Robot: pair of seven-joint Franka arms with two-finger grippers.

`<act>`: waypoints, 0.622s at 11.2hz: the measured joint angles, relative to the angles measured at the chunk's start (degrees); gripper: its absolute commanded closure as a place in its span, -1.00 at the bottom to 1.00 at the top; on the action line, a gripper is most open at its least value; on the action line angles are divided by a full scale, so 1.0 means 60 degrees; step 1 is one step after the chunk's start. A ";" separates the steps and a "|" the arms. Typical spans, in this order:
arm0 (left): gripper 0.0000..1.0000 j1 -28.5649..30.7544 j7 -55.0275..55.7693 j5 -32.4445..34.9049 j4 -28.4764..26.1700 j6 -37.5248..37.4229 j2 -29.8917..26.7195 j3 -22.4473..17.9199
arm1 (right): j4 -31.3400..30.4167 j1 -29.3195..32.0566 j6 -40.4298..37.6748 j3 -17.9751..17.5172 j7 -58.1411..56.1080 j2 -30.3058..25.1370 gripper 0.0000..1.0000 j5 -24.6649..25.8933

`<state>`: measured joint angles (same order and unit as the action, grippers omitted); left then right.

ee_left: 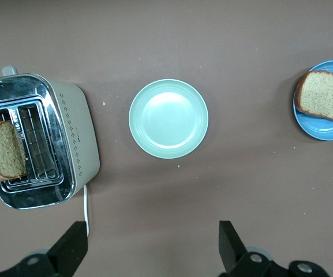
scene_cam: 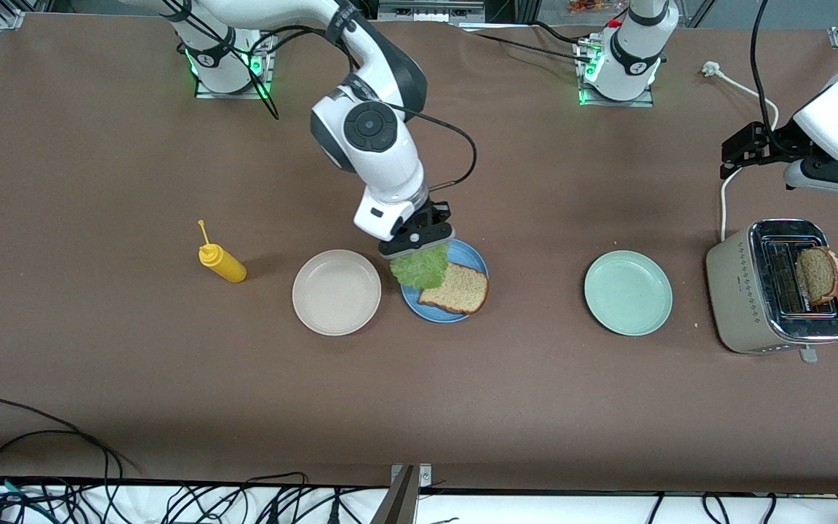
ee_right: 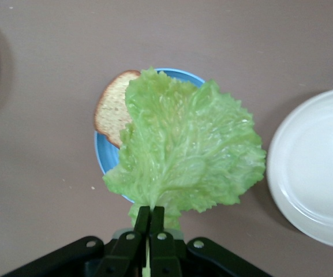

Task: Make sandwich in blue plate with both arms
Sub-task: 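Lift the lettuce with the right gripper and carry it over the bread, then lower the lettuce onto the bread and open the right gripper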

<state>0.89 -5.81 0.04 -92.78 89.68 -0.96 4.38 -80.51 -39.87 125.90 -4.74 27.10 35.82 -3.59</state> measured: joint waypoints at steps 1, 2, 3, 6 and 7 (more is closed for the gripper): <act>-1.00 0.0000 0.0000 0.0000 0.0000 0.0000 0.0000 0.0002 | 0.0006 -0.0127 0.0576 0.0000 0.0004 0.0232 1.00 0.0000; -1.00 0.0001 0.0000 0.0000 0.0000 0.0000 0.0000 0.0002 | 0.0012 -0.0215 0.1115 0.0000 0.0004 0.0449 1.00 0.0000; -1.00 0.0002 0.0000 0.0000 0.0000 0.0000 0.0001 0.0001 | 0.0017 -0.0284 0.1553 -0.0001 0.0004 0.0645 1.00 0.0000; -1.00 0.0002 0.0000 0.0000 0.0000 0.0000 0.0002 0.0002 | 0.0026 -0.0476 0.2932 0.0000 0.0004 0.1282 1.00 0.0004; -1.00 0.0002 0.0000 0.0000 0.0000 0.0000 0.0002 0.0001 | 0.0028 -0.0481 0.3462 0.0003 0.0004 0.1512 1.00 0.0004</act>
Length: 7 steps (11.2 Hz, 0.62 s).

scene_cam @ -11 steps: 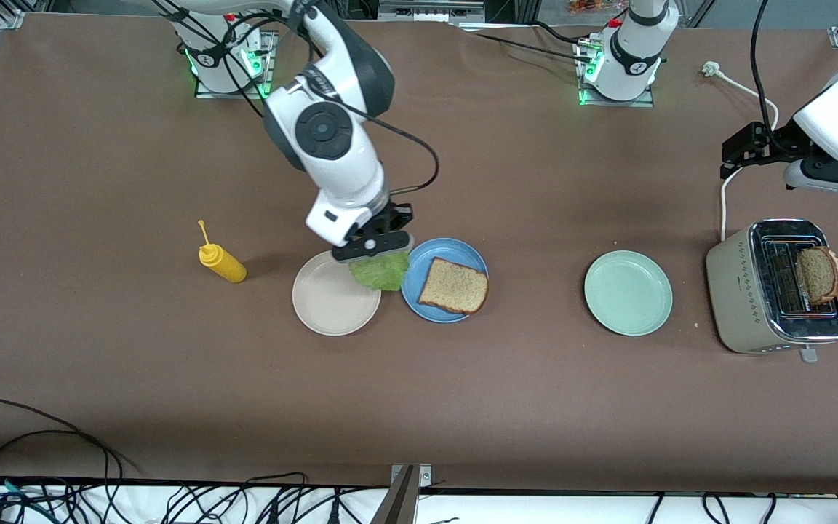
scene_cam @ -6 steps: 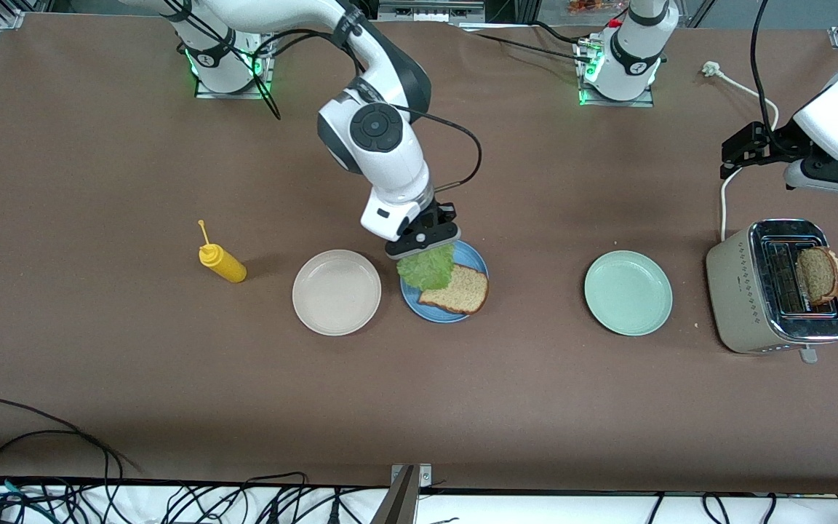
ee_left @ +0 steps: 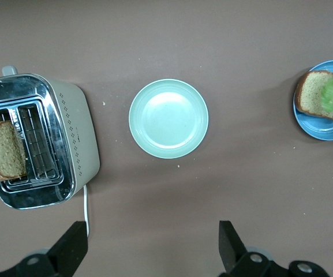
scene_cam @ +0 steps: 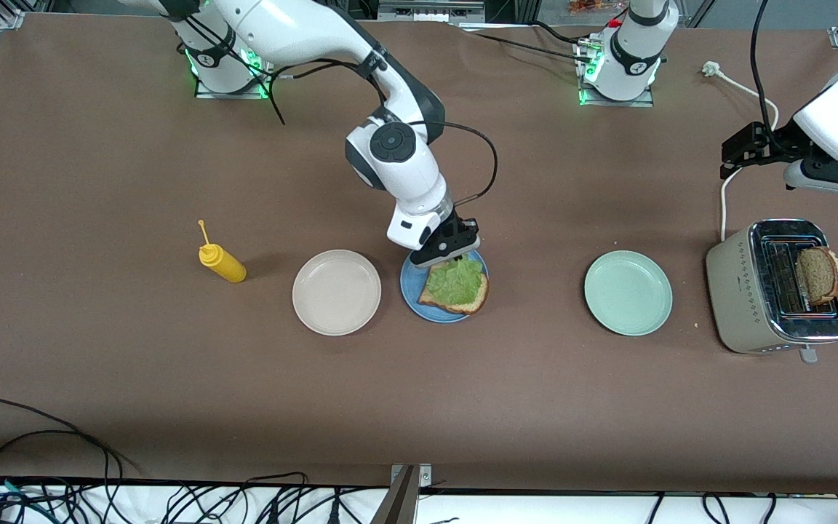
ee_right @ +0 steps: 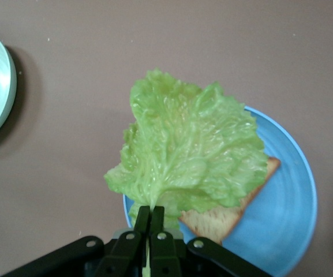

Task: Make sandwich in blue plate with both arms
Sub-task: 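Lower the lettuce onto the bread and open the right gripper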

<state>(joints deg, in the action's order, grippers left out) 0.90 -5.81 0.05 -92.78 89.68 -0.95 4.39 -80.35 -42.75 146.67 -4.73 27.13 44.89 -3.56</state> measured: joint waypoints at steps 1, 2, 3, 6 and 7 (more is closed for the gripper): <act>-1.00 0.0000 0.0000 0.0000 0.0000 0.0000 0.0000 0.0000 | 0.0002 0.0001 0.0524 0.0006 0.0000 0.0231 1.00 0.0000; -1.00 0.0000 0.0000 0.0000 0.0000 0.0000 0.0000 0.0000 | 0.0009 -0.0004 0.0852 0.0007 0.0000 0.0437 1.00 0.0001; -1.00 0.0000 0.0000 0.0000 0.0000 0.0000 0.0000 0.0000 | 0.0016 -0.0016 0.0985 0.0007 0.0000 0.0589 1.00 0.0001; -1.00 0.0001 0.0000 0.0000 0.0000 0.0000 0.0001 0.0000 | 0.0020 0.0033 0.1018 0.0108 -0.0145 0.0785 1.00 0.0015; -1.00 0.0002 0.0000 0.0000 0.0000 0.0000 0.0001 0.0000 | 0.0021 0.0088 0.1029 0.0133 -0.0209 0.0820 1.00 0.0017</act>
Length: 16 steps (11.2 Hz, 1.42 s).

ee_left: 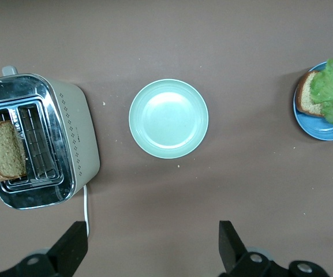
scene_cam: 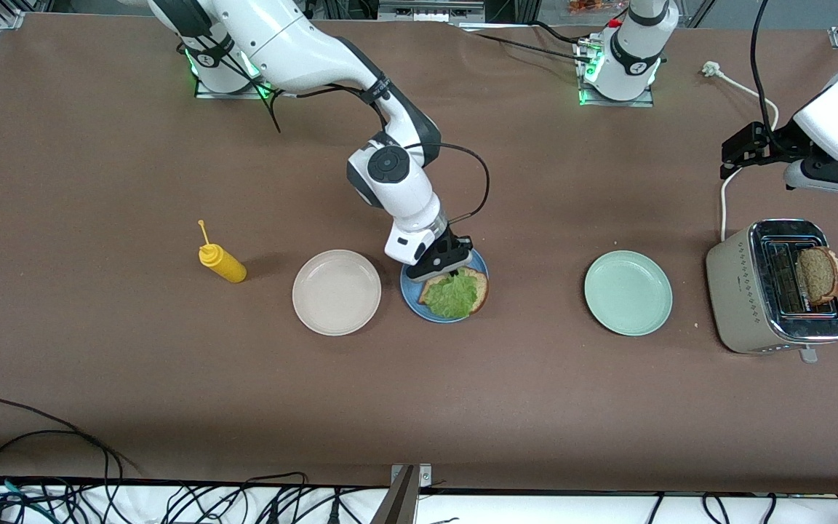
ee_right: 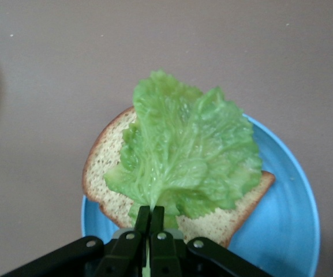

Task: Make sandwich in blue plate with both arms
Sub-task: 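Lower the lettuce onto the bread and open the right gripper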

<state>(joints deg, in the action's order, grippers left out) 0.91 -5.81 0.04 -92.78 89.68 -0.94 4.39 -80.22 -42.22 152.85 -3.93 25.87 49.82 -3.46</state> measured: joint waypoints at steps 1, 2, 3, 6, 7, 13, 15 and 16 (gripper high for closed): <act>-1.00 0.0000 0.0000 0.0000 0.0000 0.0000 0.0000 0.0000 | 0.0001 0.0051 0.0002 0.0004 -0.0025 0.0018 1.00 0.0002; -1.00 0.0000 0.0000 0.0000 0.0000 0.0000 0.0000 0.0000 | 0.0001 0.0073 0.0002 0.0003 -0.0027 0.0028 0.73 0.0003; -1.00 0.0000 0.0000 0.0000 0.0000 0.0000 0.0000 0.0000 | 0.0001 0.0073 0.0003 0.0003 -0.0027 0.0041 0.13 0.0003; -1.00 0.0004 0.0000 0.0000 0.0000 0.0000 0.0000 0.0000 | 0.0001 0.0071 0.0021 0.0003 -0.0027 0.0084 -1.00 0.0003; -1.00 0.0009 0.0000 0.0000 0.0000 0.0000 0.0000 0.0000 | 0.0002 0.0071 0.0091 0.0003 -0.0027 0.0095 -1.00 0.0003; -1.00 0.0012 0.0000 0.0000 0.0000 0.0000 0.0000 0.0000 | 0.0187 0.0107 0.0247 0.0003 -0.0018 0.0061 -1.00 -0.0001; -1.00 0.0013 0.0000 0.0000 0.0000 0.0000 0.0000 0.0000 | 0.0359 0.0338 -0.0593 0.0011 -0.0018 -0.0150 -1.00 -0.0001; -1.00 0.0014 0.0000 0.0000 0.0000 0.0000 0.0000 0.0000 | 0.0421 0.0509 -0.1058 0.0011 -0.0022 -0.0348 -1.00 -0.0001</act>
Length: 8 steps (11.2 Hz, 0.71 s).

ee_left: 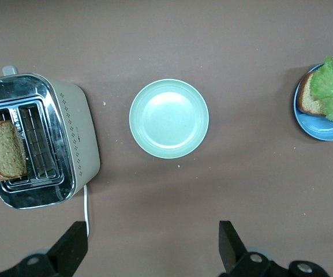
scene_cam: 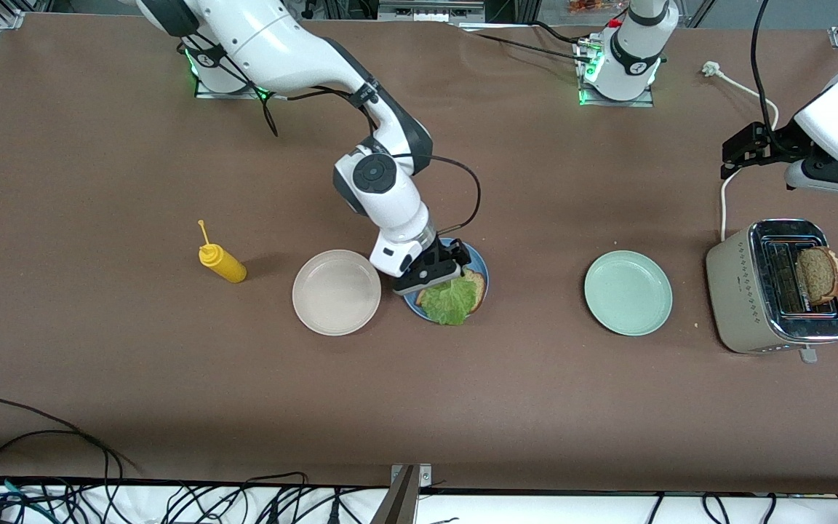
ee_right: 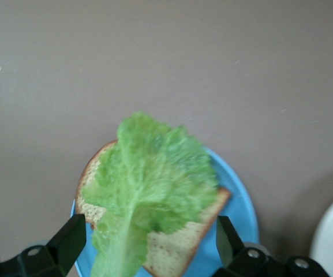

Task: Make sandwich in blue plate with both arms

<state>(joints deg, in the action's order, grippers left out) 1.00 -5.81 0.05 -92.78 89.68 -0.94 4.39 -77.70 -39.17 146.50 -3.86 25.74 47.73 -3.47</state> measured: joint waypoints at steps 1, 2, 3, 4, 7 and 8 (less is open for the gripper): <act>-1.00 0.0000 0.0000 0.0000 0.0000 0.0000 0.0000 0.0000 | 0.0043 0.0159 -0.0517 -0.0001 -0.0003 -0.0253 -1.00 0.0000; -1.00 0.0000 0.0000 0.0000 0.0000 0.0000 0.0000 0.0000 | 0.0067 0.0279 -0.1124 -0.0001 -0.0006 -0.0539 -1.00 0.0000; -1.00 0.0001 0.0000 0.0000 0.0000 0.0000 0.0000 0.0000 | 0.0076 0.0376 -0.1690 0.0014 -0.0008 -0.0808 -1.00 0.0000; -1.00 0.0002 0.0000 0.0000 0.0000 0.0000 0.0000 0.0000 | 0.0082 0.0535 -0.2331 0.0031 -0.0209 -0.1089 -1.00 0.0002; -1.00 0.0003 0.0000 0.0000 0.0000 0.0000 0.0000 0.0000 | 0.0085 0.1349 -0.3914 0.0079 -0.1612 -0.1707 -1.00 0.0002; -1.00 0.0003 0.0000 0.0000 0.0000 0.0000 0.0000 0.0001 | 0.0081 0.1687 -0.4319 0.0090 -0.2290 -0.1827 -1.00 0.0002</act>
<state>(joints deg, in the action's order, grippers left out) 1.02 -5.81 0.05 -92.78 89.68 -0.94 4.39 -77.21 -29.05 120.58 -3.32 12.00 36.77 -3.45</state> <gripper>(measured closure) 0.000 0.000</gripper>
